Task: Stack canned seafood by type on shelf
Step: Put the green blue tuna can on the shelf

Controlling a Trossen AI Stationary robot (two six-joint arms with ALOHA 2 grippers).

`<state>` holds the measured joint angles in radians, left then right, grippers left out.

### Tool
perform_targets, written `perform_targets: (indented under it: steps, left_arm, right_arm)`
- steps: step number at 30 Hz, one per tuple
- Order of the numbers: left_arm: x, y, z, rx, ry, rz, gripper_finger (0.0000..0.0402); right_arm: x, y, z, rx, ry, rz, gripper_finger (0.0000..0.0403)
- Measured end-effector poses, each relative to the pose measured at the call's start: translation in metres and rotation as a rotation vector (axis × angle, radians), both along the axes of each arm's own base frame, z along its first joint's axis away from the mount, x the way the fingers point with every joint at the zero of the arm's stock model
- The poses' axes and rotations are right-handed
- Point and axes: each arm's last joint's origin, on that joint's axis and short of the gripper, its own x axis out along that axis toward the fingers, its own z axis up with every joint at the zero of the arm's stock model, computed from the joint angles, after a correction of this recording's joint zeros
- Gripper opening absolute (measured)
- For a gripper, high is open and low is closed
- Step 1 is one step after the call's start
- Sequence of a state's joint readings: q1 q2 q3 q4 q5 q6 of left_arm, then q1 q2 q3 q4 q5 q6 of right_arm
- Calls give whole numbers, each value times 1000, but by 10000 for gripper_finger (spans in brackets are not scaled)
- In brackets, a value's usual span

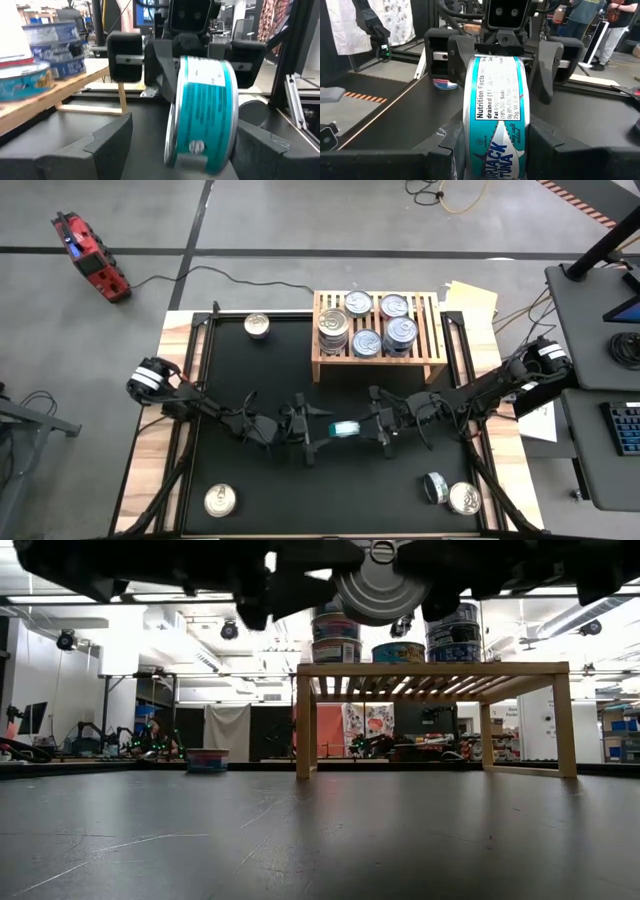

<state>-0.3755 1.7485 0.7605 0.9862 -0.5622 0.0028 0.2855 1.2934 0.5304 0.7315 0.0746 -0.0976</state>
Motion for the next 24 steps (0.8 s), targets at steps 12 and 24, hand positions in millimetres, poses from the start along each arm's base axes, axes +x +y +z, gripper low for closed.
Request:
perform_targets:
  steps: [12, 24]
  left_arm:
    - [10, -4, 3, 49, 1, -4, 222]
    - [8, -3, 6, 36, -4, -11, 116]
  right_arm:
    - [0, 0, 0, 0, 4, 3, 129]
    - [-1, 0, 1, 25, 0, -12, 243]
